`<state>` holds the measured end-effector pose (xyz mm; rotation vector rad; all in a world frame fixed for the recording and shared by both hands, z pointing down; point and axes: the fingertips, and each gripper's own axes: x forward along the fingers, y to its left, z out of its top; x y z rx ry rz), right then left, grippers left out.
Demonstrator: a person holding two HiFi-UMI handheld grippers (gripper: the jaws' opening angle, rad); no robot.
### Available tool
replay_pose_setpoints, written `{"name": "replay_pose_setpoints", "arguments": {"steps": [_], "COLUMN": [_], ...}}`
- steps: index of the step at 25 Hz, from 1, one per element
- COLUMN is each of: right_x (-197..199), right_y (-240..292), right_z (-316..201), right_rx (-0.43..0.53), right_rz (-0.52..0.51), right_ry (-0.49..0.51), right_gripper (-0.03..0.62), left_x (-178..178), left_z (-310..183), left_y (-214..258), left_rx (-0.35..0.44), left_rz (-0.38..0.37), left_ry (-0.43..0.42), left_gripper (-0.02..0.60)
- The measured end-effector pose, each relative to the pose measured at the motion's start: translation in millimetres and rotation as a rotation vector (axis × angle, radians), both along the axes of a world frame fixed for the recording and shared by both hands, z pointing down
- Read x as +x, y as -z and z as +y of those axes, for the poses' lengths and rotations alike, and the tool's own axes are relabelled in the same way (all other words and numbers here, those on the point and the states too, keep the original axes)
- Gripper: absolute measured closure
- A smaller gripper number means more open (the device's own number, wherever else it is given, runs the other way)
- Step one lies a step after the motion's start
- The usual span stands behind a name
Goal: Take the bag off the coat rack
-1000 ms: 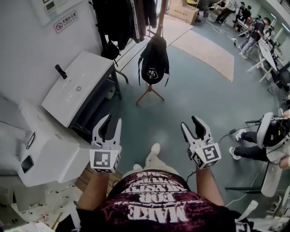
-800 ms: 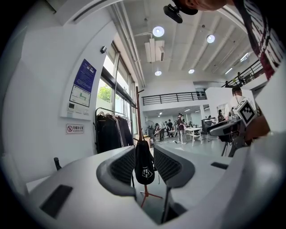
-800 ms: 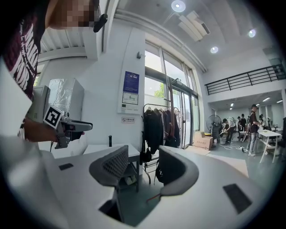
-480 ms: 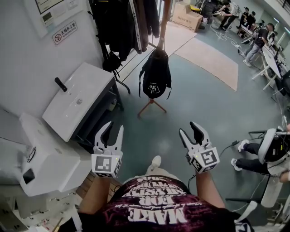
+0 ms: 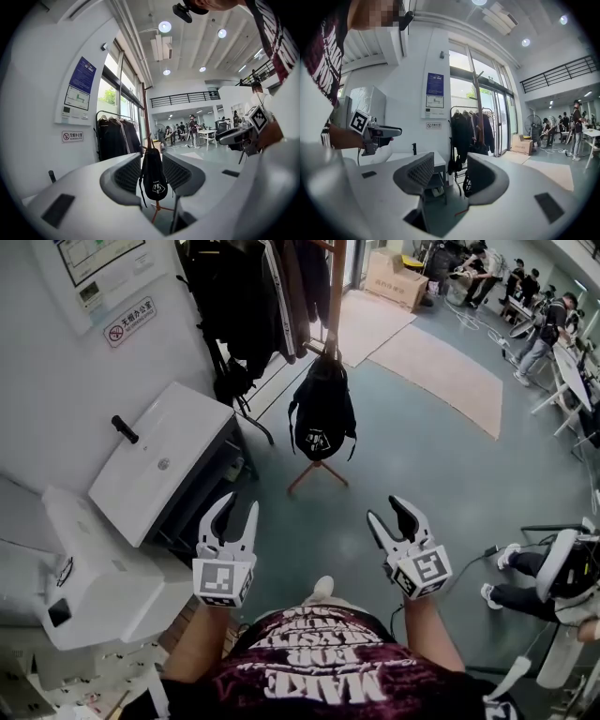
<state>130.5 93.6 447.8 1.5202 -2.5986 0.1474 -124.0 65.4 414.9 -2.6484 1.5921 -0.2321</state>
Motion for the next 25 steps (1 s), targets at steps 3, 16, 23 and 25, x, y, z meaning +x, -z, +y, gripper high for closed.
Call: {"name": "replay_pose_setpoints", "arguments": {"steps": [3, 16, 23, 25], "right_x": [8.5, 45.3, 48.0, 50.1], "right_y": [1.1, -2.7, -12.1, -16.2], "right_z": [-12.8, -47.7, -57.8, -61.0], "right_rx": [0.004, 0.001, -0.020, -0.028], "right_rz": [-0.008, -0.014, -0.020, -0.023], "right_ry": [0.023, 0.058, 0.067, 0.060], "right_gripper": [0.378, 0.378, 0.378, 0.378], "left_x": [11.0, 41.0, 49.5, 52.8], "left_z": [-11.3, -38.8, -46.8, -51.8], "left_y": [0.9, 7.8, -4.0, -6.0], "left_rx": [-0.002, 0.002, -0.038, -0.044], "left_rz": [-0.002, 0.020, 0.002, 0.002], "left_ry": [0.013, 0.060, 0.058, 0.049], "left_gripper": [0.449, 0.449, 0.449, 0.449]}}
